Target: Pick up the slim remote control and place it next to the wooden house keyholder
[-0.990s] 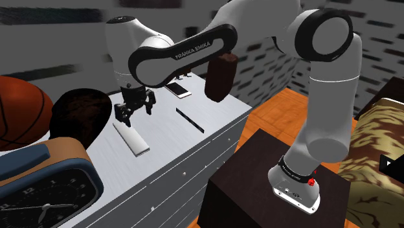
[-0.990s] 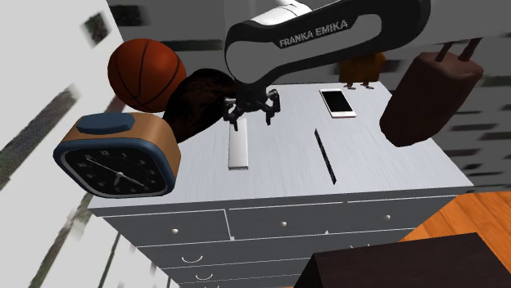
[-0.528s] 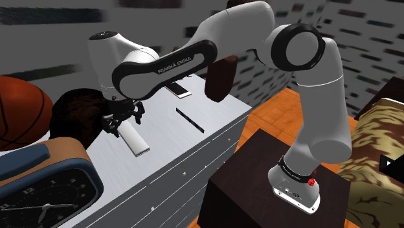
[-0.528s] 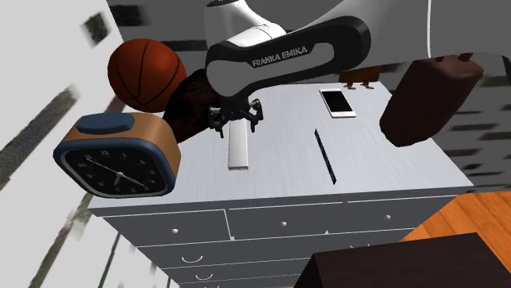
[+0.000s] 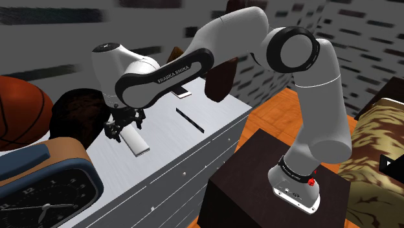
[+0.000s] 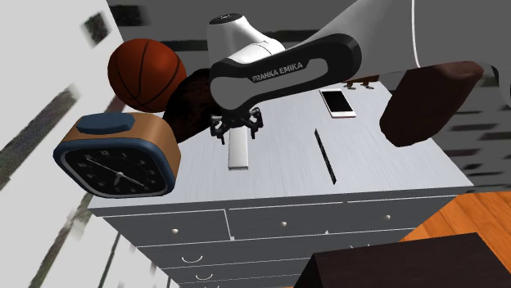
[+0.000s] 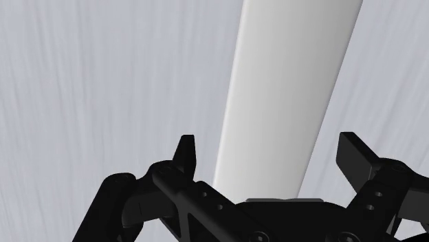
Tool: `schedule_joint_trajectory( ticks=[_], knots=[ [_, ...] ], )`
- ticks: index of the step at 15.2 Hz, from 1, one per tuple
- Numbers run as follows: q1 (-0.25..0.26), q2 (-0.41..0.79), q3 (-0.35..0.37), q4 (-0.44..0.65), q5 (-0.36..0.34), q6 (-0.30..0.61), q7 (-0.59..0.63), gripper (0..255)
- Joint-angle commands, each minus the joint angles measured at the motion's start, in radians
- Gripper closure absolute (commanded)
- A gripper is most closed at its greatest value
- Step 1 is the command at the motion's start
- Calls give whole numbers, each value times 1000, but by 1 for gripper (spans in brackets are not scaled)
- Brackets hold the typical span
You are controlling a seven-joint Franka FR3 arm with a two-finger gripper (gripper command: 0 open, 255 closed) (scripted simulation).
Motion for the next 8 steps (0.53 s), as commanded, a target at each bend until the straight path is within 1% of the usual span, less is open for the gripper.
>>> schedule_joint_trajectory(
  ticks=[1,4,5,8],
  knots=[
    [0,0,0,-1,0,1,0,0],
    [0,0,0,-1,0,1,0,0],
    [0,0,0,-1,0,1,0,255],
    [0,0,0,-1,0,1,0,255]
  ],
)
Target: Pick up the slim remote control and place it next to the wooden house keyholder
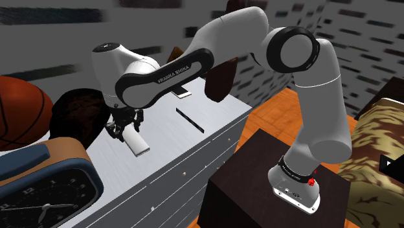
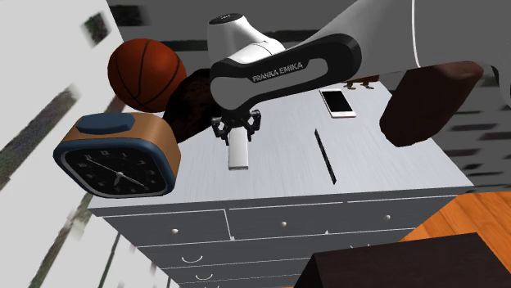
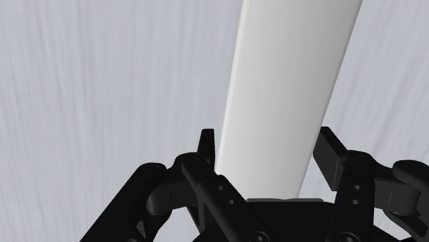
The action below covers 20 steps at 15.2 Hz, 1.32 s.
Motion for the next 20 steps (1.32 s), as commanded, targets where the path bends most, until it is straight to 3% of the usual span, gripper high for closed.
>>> schedule_joint_trajectory(
  ticks=[1,6,20],
  knots=[
    [0,0,0,0,0,0,0,255],
    [0,0,0,0,0,0,0,255],
    [-3,-63,22,94,36,-151,-26,255]
  ],
)
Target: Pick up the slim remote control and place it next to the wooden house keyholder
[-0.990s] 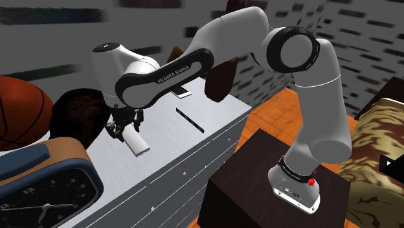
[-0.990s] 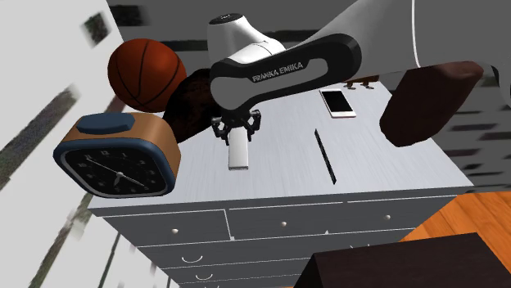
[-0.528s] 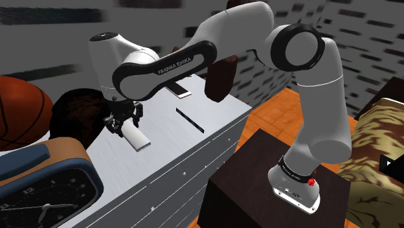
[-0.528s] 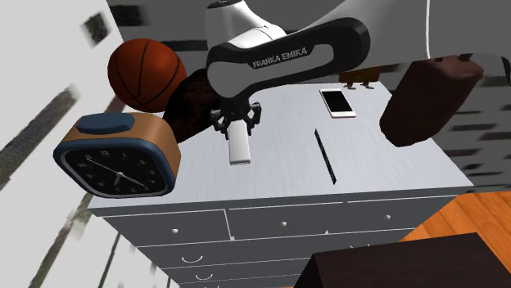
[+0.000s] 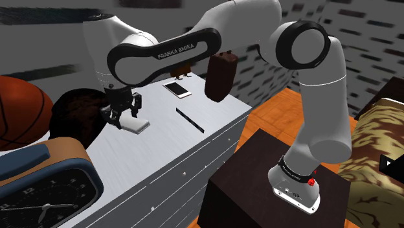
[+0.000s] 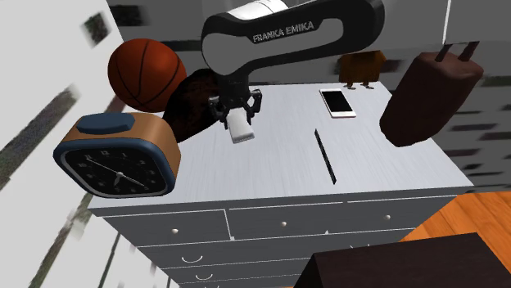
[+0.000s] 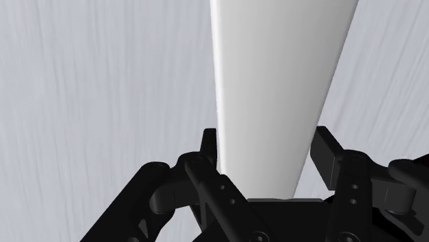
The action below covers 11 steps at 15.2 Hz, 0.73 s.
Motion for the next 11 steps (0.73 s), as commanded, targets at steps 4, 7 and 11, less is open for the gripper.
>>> schedule_joint_trajectory(
  ticks=[4,7,11],
  knots=[
    [5,-12,6,50,9,-58,-8,255],
    [8,-18,8,82,13,-95,-13,255],
    [13,-22,11,130,17,-146,-18,255]
  ],
)
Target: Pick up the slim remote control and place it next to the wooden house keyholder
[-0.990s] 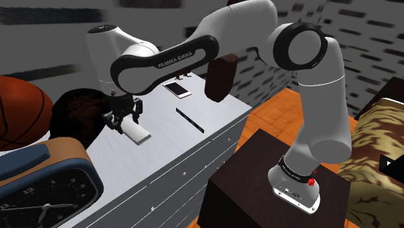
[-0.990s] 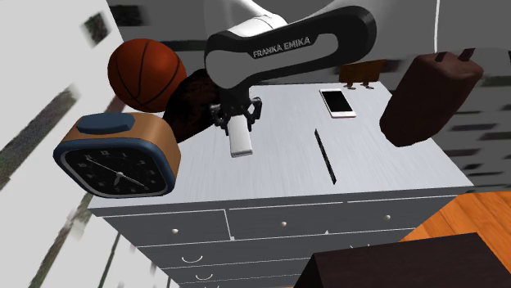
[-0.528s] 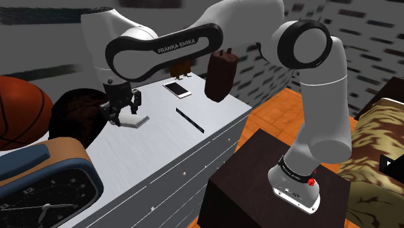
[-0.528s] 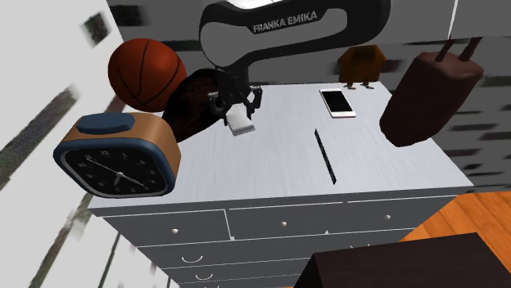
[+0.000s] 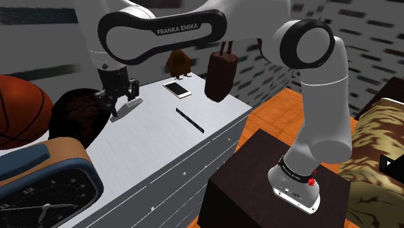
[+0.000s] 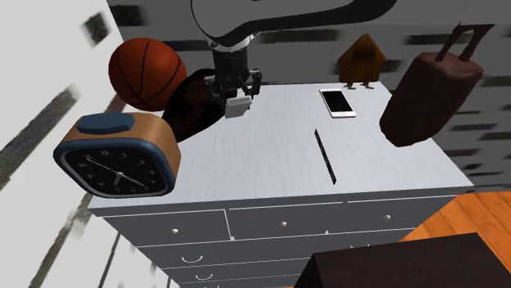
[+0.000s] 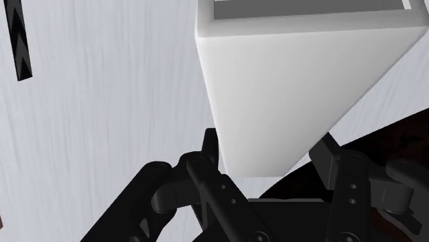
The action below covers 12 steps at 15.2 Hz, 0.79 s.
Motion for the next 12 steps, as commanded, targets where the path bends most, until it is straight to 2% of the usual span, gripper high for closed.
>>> schedule_joint_trajectory(
  ticks=[1,12],
  knots=[
    [3,-2,1,25,2,-25,-3,255],
    [36,16,2,206,-2,-184,-16,255]
  ],
)
